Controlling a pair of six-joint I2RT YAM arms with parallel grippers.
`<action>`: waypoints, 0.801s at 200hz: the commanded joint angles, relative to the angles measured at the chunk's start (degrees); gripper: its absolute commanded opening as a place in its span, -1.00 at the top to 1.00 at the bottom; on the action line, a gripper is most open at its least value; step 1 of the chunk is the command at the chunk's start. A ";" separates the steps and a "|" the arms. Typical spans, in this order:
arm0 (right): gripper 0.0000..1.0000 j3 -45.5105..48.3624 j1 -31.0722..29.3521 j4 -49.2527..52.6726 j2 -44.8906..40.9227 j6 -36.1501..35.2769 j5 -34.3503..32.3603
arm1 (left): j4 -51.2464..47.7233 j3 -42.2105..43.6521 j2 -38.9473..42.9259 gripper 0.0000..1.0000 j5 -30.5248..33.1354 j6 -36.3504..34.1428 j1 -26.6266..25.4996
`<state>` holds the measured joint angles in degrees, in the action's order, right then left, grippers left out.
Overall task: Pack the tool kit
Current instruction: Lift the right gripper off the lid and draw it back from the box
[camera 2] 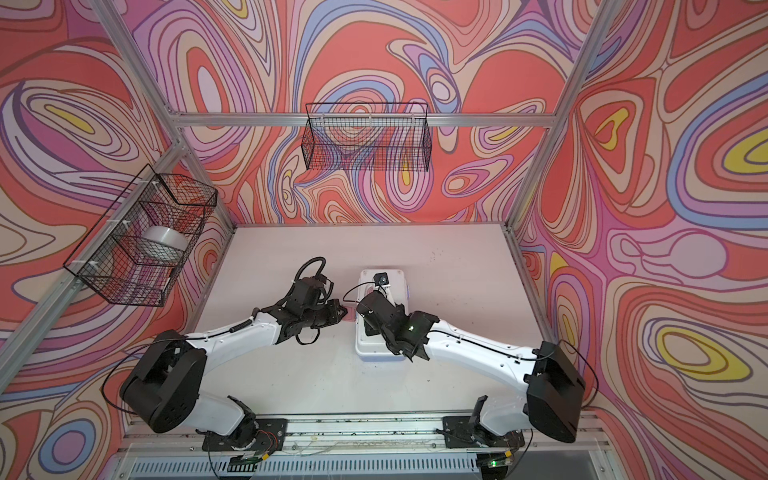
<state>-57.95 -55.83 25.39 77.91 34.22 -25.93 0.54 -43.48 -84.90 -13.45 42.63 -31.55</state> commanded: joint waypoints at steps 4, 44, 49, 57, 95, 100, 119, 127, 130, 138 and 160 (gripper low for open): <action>0.41 0.57 0.61 2.36 -2.98 1.46 -2.42 | 2.03 -2.58 2.11 0.99 -2.35 -0.29 -0.40; 0.33 2.23 5.41 7.06 -5.33 5.55 -3.08 | 1.91 -2.83 2.21 0.88 -3.10 -0.05 -0.36; 0.33 2.69 5.98 7.16 -5.71 5.99 -2.83 | 1.84 -2.85 2.22 0.84 -3.12 -0.09 -0.35; 0.33 3.50 6.60 7.06 -6.42 6.37 -2.81 | 1.96 -2.88 2.24 0.78 -3.24 0.06 -0.36; 0.34 6.30 7.33 5.32 -8.82 6.14 -2.34 | 2.97 -2.56 2.11 0.54 -4.20 0.87 -0.40; 0.34 6.43 7.32 5.29 -8.91 6.07 -2.37 | 3.25 -2.55 2.03 0.54 -4.30 0.99 -0.43; 0.35 6.45 7.41 5.23 -8.84 5.71 -2.23 | 3.56 -2.32 1.93 0.52 -4.56 1.27 -0.44; 0.35 6.45 7.48 5.24 -8.74 5.64 -2.27 | 3.91 -2.09 1.93 0.52 -4.66 1.37 -0.44; 0.36 6.45 7.49 5.27 -8.74 5.61 -2.19 | 3.98 -2.01 1.98 0.52 -4.75 1.40 -0.43; 0.36 6.56 7.48 4.96 -8.75 5.30 -1.89 | 4.37 -1.66 1.93 0.51 -4.85 1.57 -0.44; 0.37 6.71 7.50 4.76 -8.48 5.08 -1.53 | 5.30 -0.84 1.76 0.51 -5.17 2.14 -0.44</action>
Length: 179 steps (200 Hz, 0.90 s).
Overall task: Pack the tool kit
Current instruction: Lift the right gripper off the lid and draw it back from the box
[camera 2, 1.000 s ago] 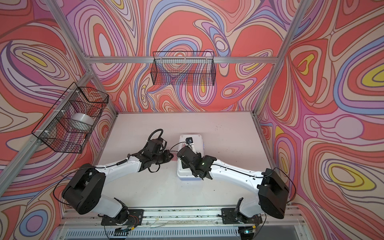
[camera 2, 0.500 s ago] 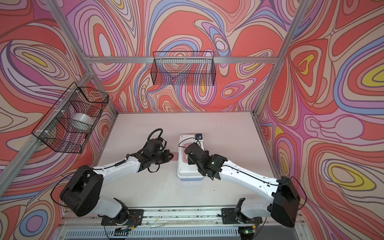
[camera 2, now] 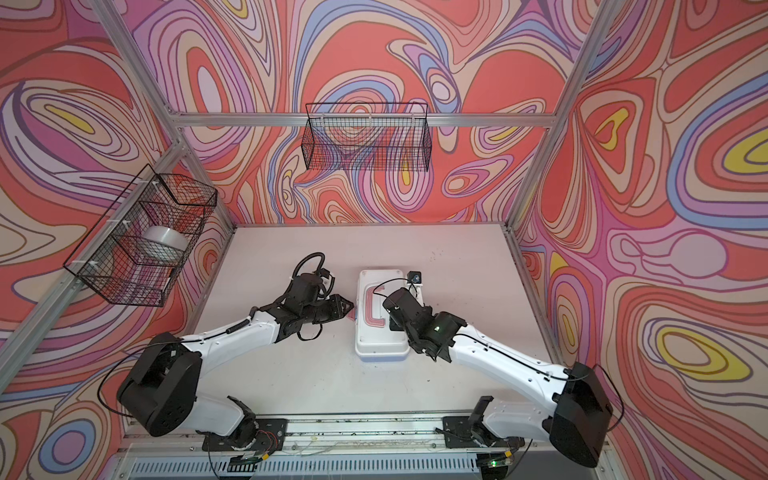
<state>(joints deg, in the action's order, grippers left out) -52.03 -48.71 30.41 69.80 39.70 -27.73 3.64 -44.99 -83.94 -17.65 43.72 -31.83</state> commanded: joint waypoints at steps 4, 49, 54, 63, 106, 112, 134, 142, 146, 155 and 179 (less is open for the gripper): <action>0.37 0.83 0.45 -0.27 -0.37 -0.35 0.24 | 2.43 0.82 0.80 0.51 -1.05 1.15 -0.16; 0.39 0.72 0.44 -0.45 0.48 -0.26 1.09 | 3.16 1.22 0.88 0.50 -1.49 1.45 -0.15; 0.39 0.63 0.39 -0.44 0.64 -0.32 1.17 | 3.26 1.22 0.88 0.50 -1.51 1.53 -0.16; 0.39 0.61 0.38 -0.49 0.77 -0.15 1.24 | 3.55 1.31 0.88 0.50 -1.62 1.71 -0.17; 0.39 0.26 0.37 -0.50 1.46 -0.50 1.76 | 4.36 1.75 0.98 0.32 -1.78 2.07 -0.16; 0.39 0.13 0.43 -0.30 1.52 -0.55 1.67 | 4.30 1.71 0.93 0.30 -1.81 1.98 -0.16; 0.38 0.00 0.40 -0.32 1.73 -0.65 1.53 | 4.37 1.73 0.88 0.28 -1.94 1.98 -0.16; 0.37 -0.05 0.38 -0.39 1.83 -0.54 1.68 | 4.40 1.74 0.97 0.28 -1.86 2.06 -0.16; 0.37 0.00 0.41 -0.42 1.83 -0.54 1.65 | 4.43 1.75 0.97 0.28 -1.87 2.20 -0.16; 0.37 0.01 0.38 -0.43 1.92 -0.51 1.84 | 4.54 1.91 1.14 0.28 -1.86 2.26 -0.16; 0.37 0.09 0.43 -0.56 1.86 -0.53 2.06 | 4.71 2.07 1.50 0.28 -1.84 2.44 -0.16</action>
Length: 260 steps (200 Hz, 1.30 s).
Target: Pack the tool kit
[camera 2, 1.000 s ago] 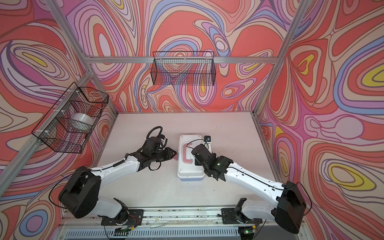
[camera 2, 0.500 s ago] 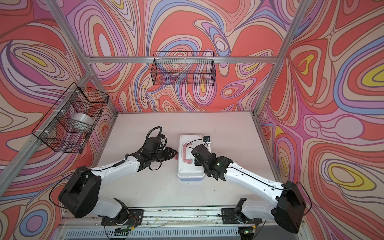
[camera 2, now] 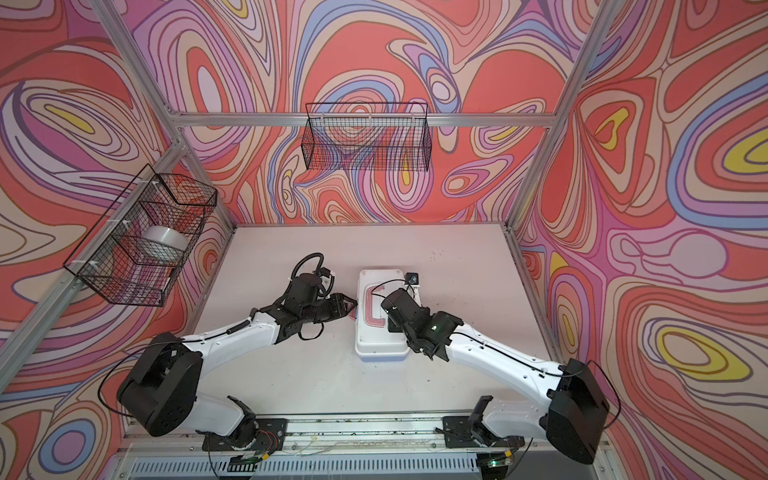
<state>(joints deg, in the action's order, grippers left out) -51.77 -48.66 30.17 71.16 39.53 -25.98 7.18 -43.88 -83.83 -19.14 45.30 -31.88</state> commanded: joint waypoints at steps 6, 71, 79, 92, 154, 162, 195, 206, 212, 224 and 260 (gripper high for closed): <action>0.38 -0.23 0.40 -0.24 0.56 -0.33 0.32 | 1.22 0.99 1.47 0.28 -0.43 0.91 -0.11; 0.38 -0.09 0.33 -0.65 0.60 -0.51 0.99 | 1.86 1.86 2.36 0.31 -0.64 1.45 -0.11; 0.38 -0.09 0.39 -0.74 0.65 -0.55 0.97 | 2.17 1.90 2.27 0.31 -0.72 1.63 -0.11; 0.38 -0.09 0.36 -0.83 0.67 -0.60 0.96 | 2.61 2.11 2.18 0.31 -1.01 1.81 -0.16; 0.38 0.00 0.35 -1.16 1.53 -0.77 1.43 | 4.74 3.01 1.37 0.34 -1.69 3.04 -0.47; 0.38 -0.05 0.36 -1.28 1.77 -0.78 1.54 | 4.92 3.01 1.30 0.34 -1.75 3.09 -0.55; 0.38 -0.09 0.40 -1.34 1.85 -0.86 1.66 | 5.55 3.01 1.16 0.32 -1.70 3.28 -0.94; 0.38 -0.10 0.37 -1.35 1.71 -0.90 1.63 | 5.74 3.01 1.13 0.32 -1.56 3.28 -1.01; 0.38 -0.09 0.38 -1.35 1.67 -0.94 1.63 | 5.78 3.01 1.04 0.32 -1.69 3.31 -1.07; 0.38 -0.11 0.30 -1.27 1.61 -0.95 1.55 | 5.91 2.92 0.95 0.32 -1.68 3.38 -1.14; 0.38 0.00 0.35 -1.18 1.50 -1.05 1.41 | 6.16 2.92 0.86 0.32 -1.74 3.49 -1.26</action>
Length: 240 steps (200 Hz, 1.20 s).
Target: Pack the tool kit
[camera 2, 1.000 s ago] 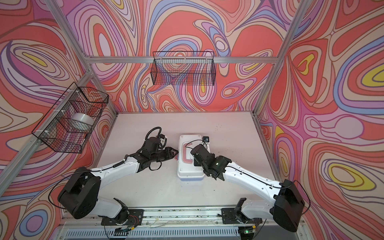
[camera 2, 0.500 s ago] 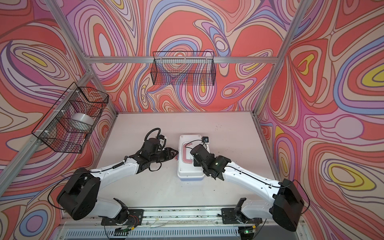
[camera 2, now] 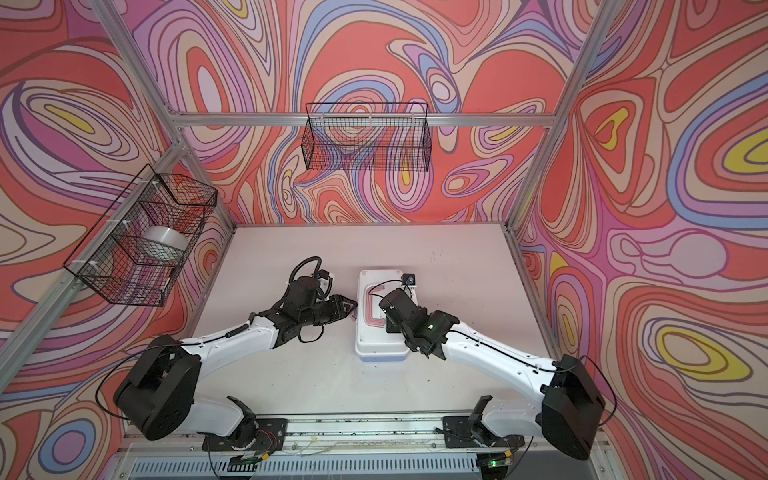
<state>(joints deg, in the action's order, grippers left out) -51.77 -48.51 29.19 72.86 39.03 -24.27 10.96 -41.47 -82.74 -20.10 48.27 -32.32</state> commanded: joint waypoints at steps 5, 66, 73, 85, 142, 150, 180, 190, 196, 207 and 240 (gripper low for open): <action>0.38 0.00 0.25 -0.20 -0.20 -0.54 -0.25 | 2.40 0.52 -0.31 0.32 -0.73 0.51 -0.84; 0.38 -0.35 0.19 0.05 0.34 -1.15 -0.03 | 2.22 0.51 0.03 0.34 -0.72 0.50 -1.00; 0.38 -0.44 0.17 0.07 0.40 -1.21 -0.02 | 2.39 0.60 0.06 0.34 -0.73 0.51 -1.00; 0.38 -0.54 0.22 0.14 0.40 -1.26 -0.02 | 2.40 0.66 0.06 0.34 -0.57 0.59 -1.00; 0.38 -1.39 0.23 0.43 1.03 -1.60 0.02 | 3.69 1.39 0.21 0.34 -0.44 1.04 -1.06; 0.38 -1.60 0.18 0.58 1.23 -1.63 0.10 | 3.95 1.40 0.34 0.34 -0.39 0.99 -1.08; 0.38 -1.71 0.20 0.26 1.57 -1.84 0.40 | 4.33 1.64 0.69 0.30 -0.38 0.95 -1.08; 0.38 -1.85 0.17 0.19 1.73 -1.83 0.44 | 4.38 1.66 0.80 0.30 -0.21 0.95 -1.08; 0.38 -2.01 0.17 0.32 1.82 -1.83 0.38 | 4.42 1.59 0.83 0.30 -0.27 0.95 -1.08; 0.38 -2.11 0.22 0.33 2.00 -2.01 0.40 | 4.43 1.57 0.83 0.32 -0.29 0.95 -1.08; 0.38 -2.21 0.20 0.43 1.85 -1.98 0.32 | 4.60 1.66 0.74 0.40 -0.55 1.11 -1.08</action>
<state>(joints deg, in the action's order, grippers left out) -52.80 -48.45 29.23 74.28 37.54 -23.97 13.08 -40.23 -82.74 -19.51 48.69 -32.69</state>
